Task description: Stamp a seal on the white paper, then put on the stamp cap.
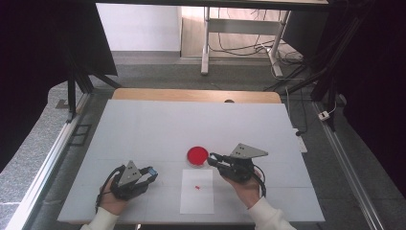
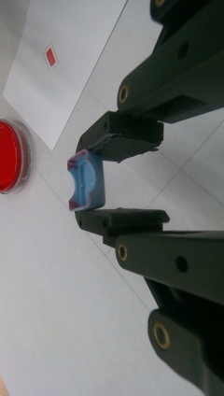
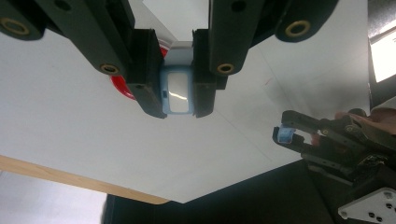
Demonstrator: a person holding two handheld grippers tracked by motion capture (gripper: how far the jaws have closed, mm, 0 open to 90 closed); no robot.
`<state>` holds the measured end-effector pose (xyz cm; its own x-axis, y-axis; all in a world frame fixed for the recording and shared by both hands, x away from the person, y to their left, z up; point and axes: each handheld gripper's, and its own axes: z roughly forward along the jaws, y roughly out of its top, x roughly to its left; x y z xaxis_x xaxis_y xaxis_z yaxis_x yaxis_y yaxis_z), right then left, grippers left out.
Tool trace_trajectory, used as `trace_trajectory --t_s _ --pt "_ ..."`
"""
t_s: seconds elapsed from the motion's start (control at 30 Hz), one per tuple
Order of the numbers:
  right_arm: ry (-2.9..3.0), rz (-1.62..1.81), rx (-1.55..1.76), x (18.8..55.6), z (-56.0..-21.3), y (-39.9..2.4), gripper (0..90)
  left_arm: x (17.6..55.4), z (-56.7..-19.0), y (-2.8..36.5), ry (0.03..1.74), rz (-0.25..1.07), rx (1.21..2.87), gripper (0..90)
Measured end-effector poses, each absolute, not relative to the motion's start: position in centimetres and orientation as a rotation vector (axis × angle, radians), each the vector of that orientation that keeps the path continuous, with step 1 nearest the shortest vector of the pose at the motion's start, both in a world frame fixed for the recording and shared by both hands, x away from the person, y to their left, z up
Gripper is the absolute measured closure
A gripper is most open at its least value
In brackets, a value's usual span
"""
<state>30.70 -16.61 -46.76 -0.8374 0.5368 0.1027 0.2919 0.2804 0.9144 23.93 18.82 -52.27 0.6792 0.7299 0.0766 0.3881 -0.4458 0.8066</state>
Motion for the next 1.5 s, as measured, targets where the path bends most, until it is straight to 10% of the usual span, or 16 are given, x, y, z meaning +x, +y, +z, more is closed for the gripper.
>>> trace_trajectory --t_s 1.5 --pt "2.327 1.601 0.736 30.4 -46.6 -15.8 75.0 24.7 -51.7 15.0 0.755 0.544 2.104 64.4"
